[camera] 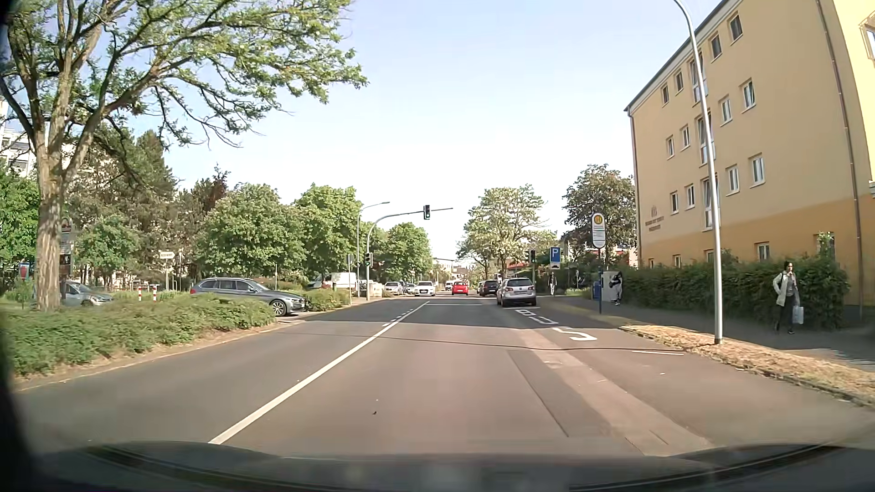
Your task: Follow the waypoints while adhering to traffic rules and regulations
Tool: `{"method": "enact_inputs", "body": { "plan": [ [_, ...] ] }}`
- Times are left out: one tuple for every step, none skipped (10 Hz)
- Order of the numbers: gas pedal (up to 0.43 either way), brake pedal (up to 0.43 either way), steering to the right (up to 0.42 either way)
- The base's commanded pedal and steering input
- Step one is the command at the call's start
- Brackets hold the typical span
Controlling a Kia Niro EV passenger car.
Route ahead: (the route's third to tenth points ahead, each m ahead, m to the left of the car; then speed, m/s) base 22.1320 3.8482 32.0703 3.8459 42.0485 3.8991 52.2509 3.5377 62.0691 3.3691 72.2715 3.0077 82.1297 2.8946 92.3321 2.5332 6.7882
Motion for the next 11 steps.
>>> {"method": "enact_inputs", "body": {
  "plan": [
    [0.028,0.024,0.000],
    [0.028,0.030,0.000],
    [0.028,0.030,0.000],
    [0.028,0.030,0.000],
    [0.028,0.030,0.000],
    [0.028,0.030,0.000],
    [0.028,0.030,0.000],
    [0.028,0.030,-0.002],
    [0.028,0.030,-0.003],
    [0.028,0.030,-0.002],
    [0.028,0.030,-0.002]
  ]
}}
